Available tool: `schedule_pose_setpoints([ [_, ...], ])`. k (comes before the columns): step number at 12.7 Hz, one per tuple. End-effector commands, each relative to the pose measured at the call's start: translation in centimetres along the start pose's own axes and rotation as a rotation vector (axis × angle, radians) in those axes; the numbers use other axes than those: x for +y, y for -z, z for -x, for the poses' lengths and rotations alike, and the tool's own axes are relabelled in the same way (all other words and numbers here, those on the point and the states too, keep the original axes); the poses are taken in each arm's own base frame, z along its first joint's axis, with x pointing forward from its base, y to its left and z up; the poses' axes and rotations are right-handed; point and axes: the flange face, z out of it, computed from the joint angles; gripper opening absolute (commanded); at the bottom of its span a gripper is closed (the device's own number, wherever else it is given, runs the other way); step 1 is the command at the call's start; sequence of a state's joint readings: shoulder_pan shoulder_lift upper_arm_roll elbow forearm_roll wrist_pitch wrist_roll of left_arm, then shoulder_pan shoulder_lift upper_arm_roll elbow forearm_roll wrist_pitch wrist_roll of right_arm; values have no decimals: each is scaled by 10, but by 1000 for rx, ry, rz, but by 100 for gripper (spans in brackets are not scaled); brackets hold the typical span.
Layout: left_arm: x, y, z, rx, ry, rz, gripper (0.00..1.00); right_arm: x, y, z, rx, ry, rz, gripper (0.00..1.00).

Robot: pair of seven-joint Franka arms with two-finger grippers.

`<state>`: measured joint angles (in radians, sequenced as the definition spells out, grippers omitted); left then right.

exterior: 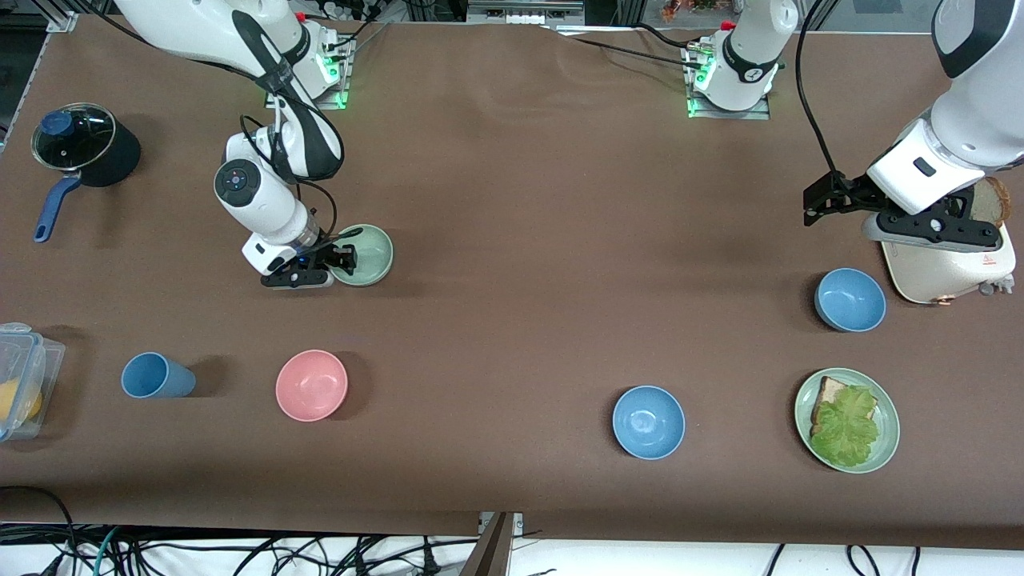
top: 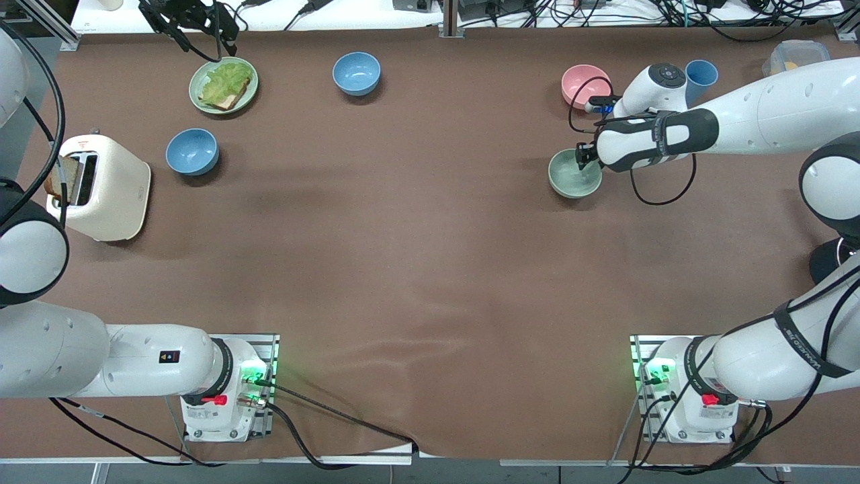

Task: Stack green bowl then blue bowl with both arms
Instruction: 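Grasp the pale green bowl's rim with the right gripper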

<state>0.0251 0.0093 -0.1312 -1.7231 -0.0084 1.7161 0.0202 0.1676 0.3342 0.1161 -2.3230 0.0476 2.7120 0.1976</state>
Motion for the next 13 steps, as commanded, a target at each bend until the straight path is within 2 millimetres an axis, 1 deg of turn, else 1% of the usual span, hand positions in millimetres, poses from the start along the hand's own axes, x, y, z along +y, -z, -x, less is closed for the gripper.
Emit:
schedule_pose_setpoints([
  [1,-2,2,2,2,2,-15,100,-4,0,3,3,-15,-7,0],
  [3,-1,2,2,2,0,-15,100,-7,7,1,0,-11,-8,0],
  [4,-1,2,2,2,0,-15,100,-24,18,-5,-11,-11,-15,0],
  [5,-1,2,2,2,0,-15,100,-35,31,-15,-42,-29,-14,0],
  [7,-2,2,2,2,2,-15,100,-72,64,-40,-82,-63,-18,0],
  [8,-2,2,2,2,0,-15,100,-95,71,-48,-93,-60,-20,0],
  [9,-2,2,2,2,0,-15,100,-119,70,-54,-87,-55,-30,0],
  [10,-2,2,2,1,2,-15,100,-151,65,-54,-82,-82,-40,0],
  [11,-2,2,2,2,2,-15,100,-190,56,-53,-82,-134,-47,0],
  [12,-2,2,2,1,0,-15,100,-237,47,-47,-74,-171,-59,0],
  [13,-2,2,2,1,0,-15,100,-276,36,-42,-69,-214,-73,0],
])
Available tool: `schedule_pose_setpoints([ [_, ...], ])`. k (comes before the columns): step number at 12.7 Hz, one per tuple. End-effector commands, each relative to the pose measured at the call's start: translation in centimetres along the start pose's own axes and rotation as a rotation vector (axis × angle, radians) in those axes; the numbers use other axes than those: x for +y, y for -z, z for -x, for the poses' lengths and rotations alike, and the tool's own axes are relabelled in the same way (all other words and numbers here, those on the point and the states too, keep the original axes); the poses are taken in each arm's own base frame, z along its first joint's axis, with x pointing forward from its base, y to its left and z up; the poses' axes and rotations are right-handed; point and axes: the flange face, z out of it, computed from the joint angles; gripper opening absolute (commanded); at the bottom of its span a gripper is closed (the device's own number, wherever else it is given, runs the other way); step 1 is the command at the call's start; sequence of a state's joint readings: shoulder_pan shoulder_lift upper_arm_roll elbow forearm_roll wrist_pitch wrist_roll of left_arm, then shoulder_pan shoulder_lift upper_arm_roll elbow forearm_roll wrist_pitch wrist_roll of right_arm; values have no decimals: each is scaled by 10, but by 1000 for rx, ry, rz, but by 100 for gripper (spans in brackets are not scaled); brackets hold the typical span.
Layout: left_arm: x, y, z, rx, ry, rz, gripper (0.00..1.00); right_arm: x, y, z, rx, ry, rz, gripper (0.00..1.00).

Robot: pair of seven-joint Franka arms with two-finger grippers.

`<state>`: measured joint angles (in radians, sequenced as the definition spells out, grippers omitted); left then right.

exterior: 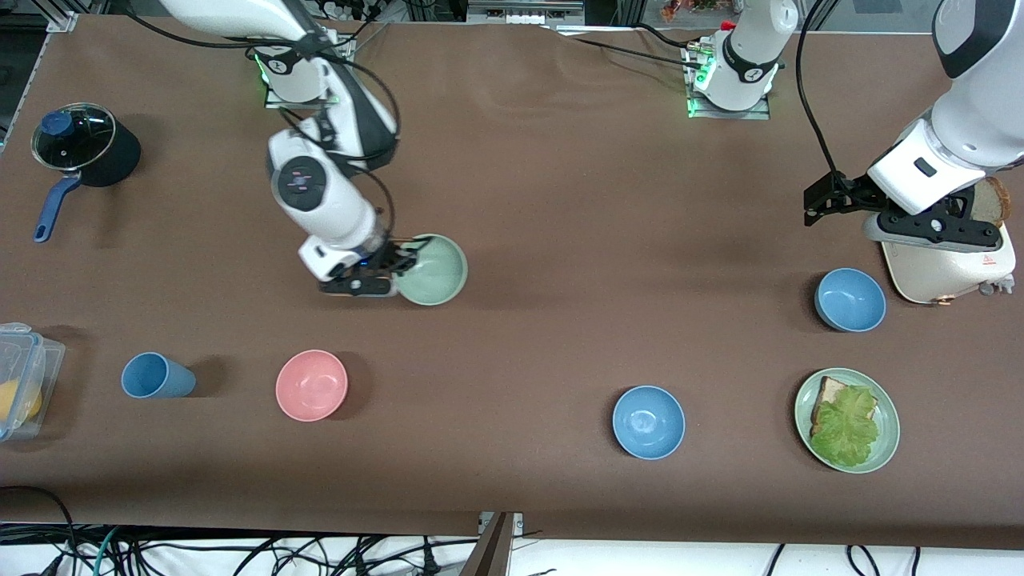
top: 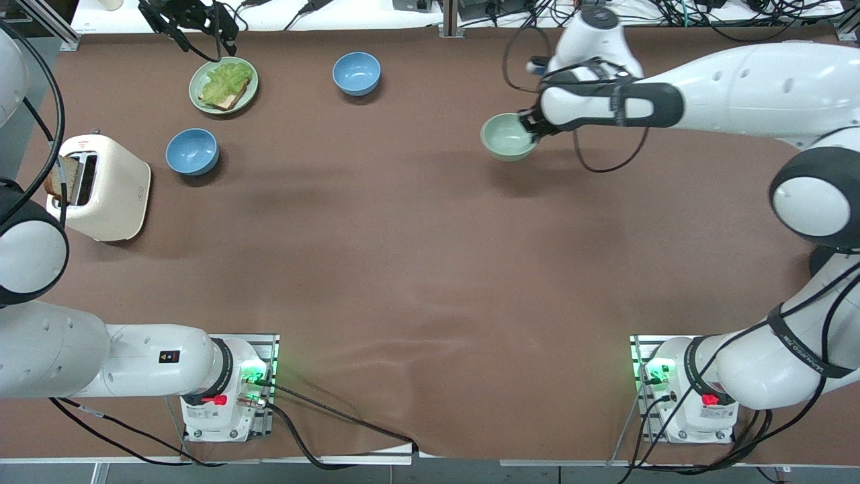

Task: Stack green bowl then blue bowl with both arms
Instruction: 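Slide the green bowl toward the table middle and open the right gripper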

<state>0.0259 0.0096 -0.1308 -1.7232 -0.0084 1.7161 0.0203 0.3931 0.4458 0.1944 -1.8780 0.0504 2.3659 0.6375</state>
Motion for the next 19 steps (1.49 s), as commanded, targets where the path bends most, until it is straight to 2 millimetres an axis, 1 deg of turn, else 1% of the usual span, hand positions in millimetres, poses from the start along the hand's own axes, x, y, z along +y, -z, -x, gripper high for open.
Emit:
schedule_pose_setpoints([
  [1,-1,2,2,1,-1,-15,100,-96,-43,11,5,-113,-39,0],
  [3,-1,2,2,1,0,-15,100,-134,-67,22,30,-184,-52,0],
  [4,-1,2,2,1,0,-15,100,-145,-80,31,44,-209,-52,0],
  [5,-1,2,2,1,0,-15,100,-156,-90,40,68,-228,-75,0],
  [6,-1,2,2,1,0,-15,100,-160,-98,46,82,-239,-89,0],
  [7,-1,2,2,1,0,-15,100,-159,-104,46,85,-244,-87,2],
  [8,-1,2,2,1,0,-15,100,-157,-103,42,91,-243,-85,27],
  [9,-1,2,2,1,0,-15,100,-157,-99,41,95,-245,-88,73],
  [10,-1,2,2,1,0,-15,100,-153,-91,33,107,-247,-85,99],
  [11,-1,2,2,1,0,-15,100,-147,-74,24,121,-244,-72,99],
  [12,-1,2,2,1,2,-15,100,-137,-58,12,126,-251,-39,99],
  [13,-1,2,2,1,2,-15,100,-129,-35,2,130,-230,-11,99],
  [14,-1,2,2,1,2,-15,100,-113,-15,-10,118,-207,20,99],
  [16,-1,2,2,1,2,-15,100,-68,25,-41,88,-170,72,99],
  [17,-1,2,2,1,0,-15,100,-50,43,-49,73,-162,95,99],
  [18,-1,1,2,-1,-1,-15,100,-21,63,-63,64,-151,110,99],
  [19,-2,1,2,-1,-1,-15,100,7,88,-74,67,-109,108,99],
])
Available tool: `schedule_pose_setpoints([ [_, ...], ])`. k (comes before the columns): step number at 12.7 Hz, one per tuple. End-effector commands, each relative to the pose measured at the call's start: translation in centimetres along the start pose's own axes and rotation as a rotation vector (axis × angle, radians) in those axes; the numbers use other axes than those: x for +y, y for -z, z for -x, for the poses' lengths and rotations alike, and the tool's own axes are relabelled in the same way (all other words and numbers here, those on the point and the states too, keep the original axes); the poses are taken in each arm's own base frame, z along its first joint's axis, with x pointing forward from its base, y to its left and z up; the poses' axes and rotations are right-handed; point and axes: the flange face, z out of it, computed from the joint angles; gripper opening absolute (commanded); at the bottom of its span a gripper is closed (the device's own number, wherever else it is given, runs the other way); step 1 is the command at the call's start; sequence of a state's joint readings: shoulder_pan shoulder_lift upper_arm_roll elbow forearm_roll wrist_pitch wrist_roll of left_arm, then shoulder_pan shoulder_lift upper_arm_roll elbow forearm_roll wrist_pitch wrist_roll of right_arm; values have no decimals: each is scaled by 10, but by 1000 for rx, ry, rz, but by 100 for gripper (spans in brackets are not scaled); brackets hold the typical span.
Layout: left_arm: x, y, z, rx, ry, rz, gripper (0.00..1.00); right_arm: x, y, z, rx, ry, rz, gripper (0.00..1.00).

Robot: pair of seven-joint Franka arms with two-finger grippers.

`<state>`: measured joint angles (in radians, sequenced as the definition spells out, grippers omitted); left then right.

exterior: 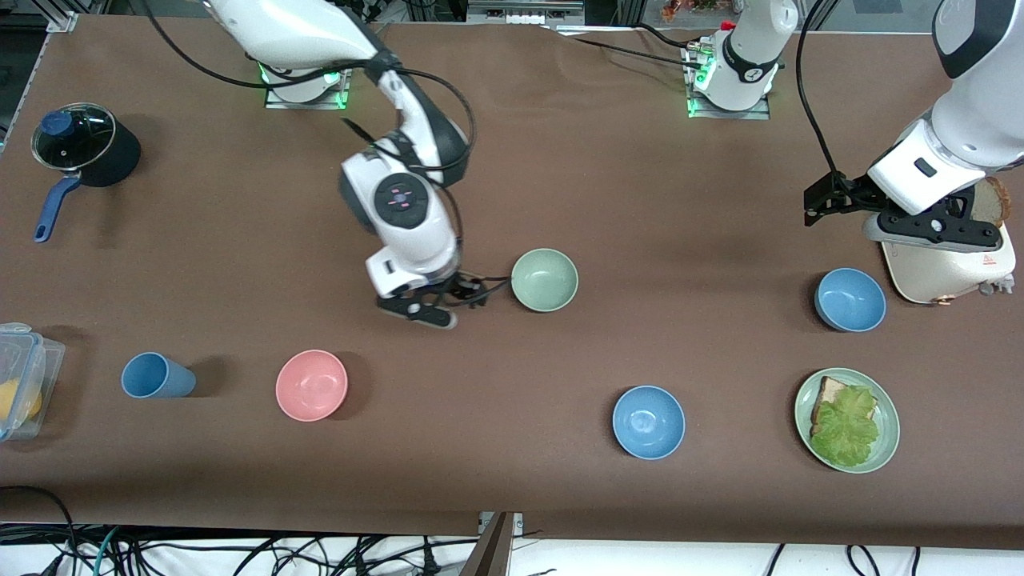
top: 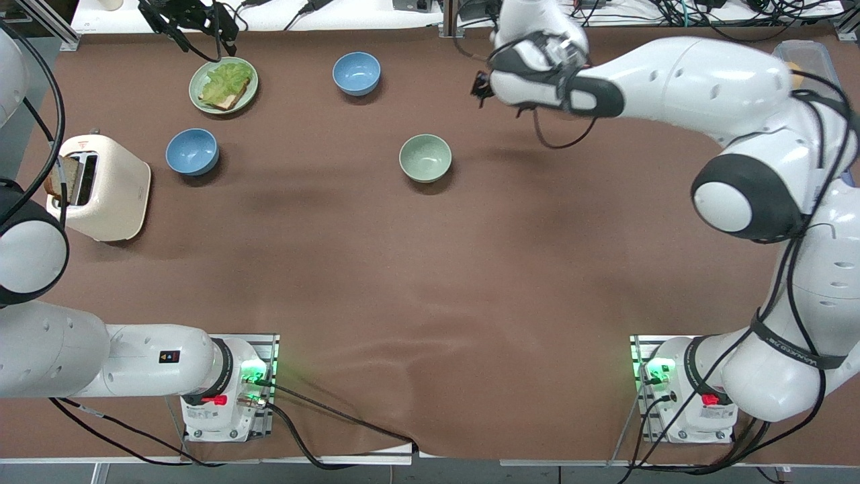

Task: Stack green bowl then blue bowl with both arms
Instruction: 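Withdraw the right gripper while the left gripper reaches the blue bowl, then grasp the blue bowl's rim with the left gripper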

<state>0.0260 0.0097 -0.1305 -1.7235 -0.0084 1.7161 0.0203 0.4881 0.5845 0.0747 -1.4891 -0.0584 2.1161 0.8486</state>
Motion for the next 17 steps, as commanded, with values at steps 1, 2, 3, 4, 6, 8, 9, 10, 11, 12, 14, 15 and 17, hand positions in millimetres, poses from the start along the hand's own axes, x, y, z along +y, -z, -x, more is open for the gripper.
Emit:
schedule_pose_setpoints([
  [1,-4,1,2,-2,0,-15,100,72,55,-24,-22,85,-1,99],
  [2,-6,1,2,-2,1,-15,100,104,83,-30,-30,113,-24,99],
  [3,-15,-3,2,-9,14,-14,100,138,113,-31,-34,165,-32,99],
  [4,-39,-17,-2,-32,24,-8,100,168,143,-31,-44,196,-29,99],
  [6,-79,-33,-9,-39,-9,-6,100,225,196,-31,-97,191,-57,99],
  [8,-123,-65,-9,-74,17,6,99,261,227,-32,-99,214,-70,99],
  [9,-143,-94,-15,-98,-28,24,99,263,239,-29,-94,221,-74,99],
  [10,-164,-117,-22,-80,-81,31,99,269,247,-27,-96,217,-71,99],
  [11,-187,-141,-26,-66,-121,38,99,281,254,-30,-98,220,-66,99],
  [12,-212,-166,-27,-62,-177,49,99,290,260,-32,-109,263,-68,99],
  [14,-252,-216,-20,-72,-273,84,99,312,276,-46,-136,254,-54,99],
  [15,-257,-237,-18,-72,-282,91,99,313,283,-46,-145,266,-52,99],
  [17,-262,-275,-15,-30,-300,65,99,318,281,-40,-161,258,-44,99],
])
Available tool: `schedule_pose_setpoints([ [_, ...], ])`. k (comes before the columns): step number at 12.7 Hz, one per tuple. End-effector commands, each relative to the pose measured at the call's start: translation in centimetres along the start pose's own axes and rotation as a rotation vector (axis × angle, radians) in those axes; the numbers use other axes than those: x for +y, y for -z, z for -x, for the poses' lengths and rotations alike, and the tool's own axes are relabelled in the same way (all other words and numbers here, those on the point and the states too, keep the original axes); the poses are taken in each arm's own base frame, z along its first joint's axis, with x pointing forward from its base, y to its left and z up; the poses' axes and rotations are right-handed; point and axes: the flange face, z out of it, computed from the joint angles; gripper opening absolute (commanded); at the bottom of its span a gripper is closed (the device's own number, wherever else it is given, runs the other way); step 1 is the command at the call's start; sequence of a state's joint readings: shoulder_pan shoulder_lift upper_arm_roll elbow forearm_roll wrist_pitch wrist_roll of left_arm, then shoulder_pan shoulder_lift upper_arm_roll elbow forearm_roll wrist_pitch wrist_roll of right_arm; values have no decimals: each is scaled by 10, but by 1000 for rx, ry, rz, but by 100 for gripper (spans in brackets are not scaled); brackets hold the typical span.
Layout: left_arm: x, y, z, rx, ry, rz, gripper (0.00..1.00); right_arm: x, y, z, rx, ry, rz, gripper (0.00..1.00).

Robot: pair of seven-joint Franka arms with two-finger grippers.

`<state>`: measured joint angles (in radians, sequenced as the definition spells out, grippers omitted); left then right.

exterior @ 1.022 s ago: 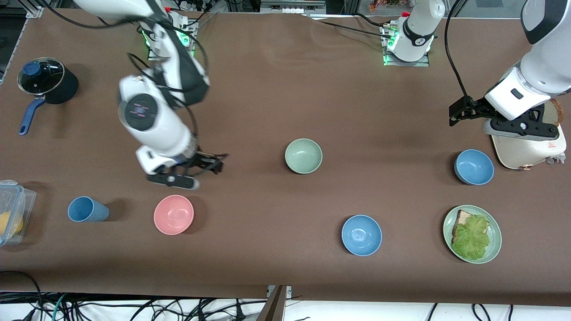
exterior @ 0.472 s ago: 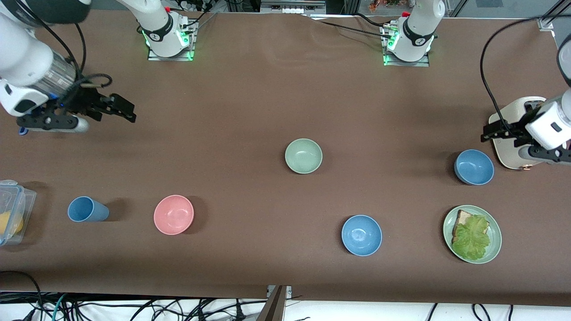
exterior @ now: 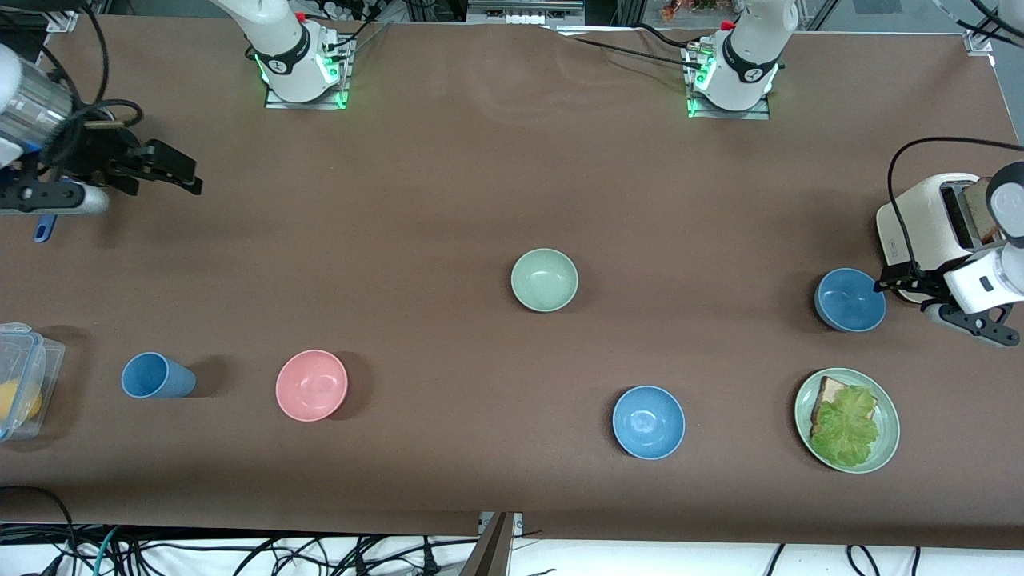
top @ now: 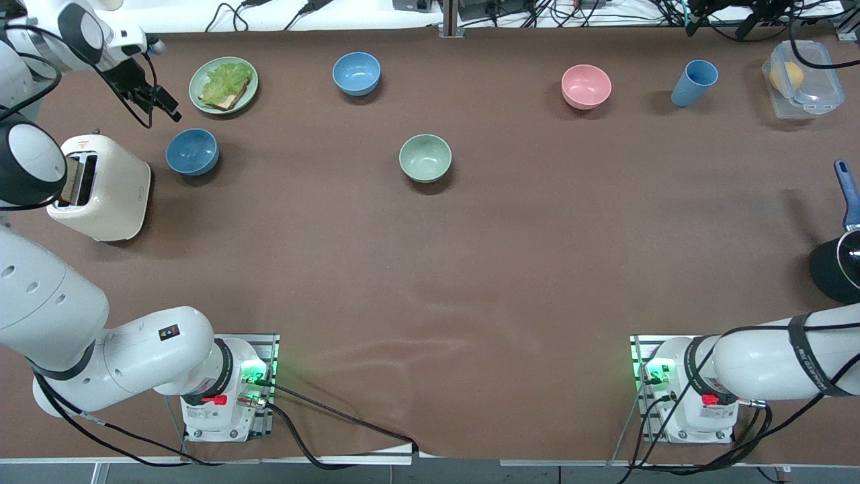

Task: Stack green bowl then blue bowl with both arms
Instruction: 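Grasp the blue bowl's rim with the left gripper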

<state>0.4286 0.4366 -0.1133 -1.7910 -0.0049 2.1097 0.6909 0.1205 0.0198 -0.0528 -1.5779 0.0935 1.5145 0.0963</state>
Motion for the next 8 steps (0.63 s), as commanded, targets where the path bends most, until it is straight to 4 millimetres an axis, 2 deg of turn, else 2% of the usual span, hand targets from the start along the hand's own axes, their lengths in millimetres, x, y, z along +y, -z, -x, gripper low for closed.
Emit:
schedule_pose_setpoints([
  [1,3,-36,-2,43,-111,-53,99,1,4,1,-18,17,16,99],
  [3,-8,-63,-1,81,-175,-83,98,-1,4,1,-17,19,40,99],
  [5,-8,-75,4,65,-227,-70,94,1,1,0,-20,25,58,99],
  [6,-9,-77,5,60,-250,-68,86,2,-1,0,-22,21,68,99],
  [7,-9,-78,6,56,-262,-65,68,2,-1,-1,-17,24,69,99],
  [8,-9,-80,7,48,-271,-56,42,2,-1,-2,-13,30,69,99],
])
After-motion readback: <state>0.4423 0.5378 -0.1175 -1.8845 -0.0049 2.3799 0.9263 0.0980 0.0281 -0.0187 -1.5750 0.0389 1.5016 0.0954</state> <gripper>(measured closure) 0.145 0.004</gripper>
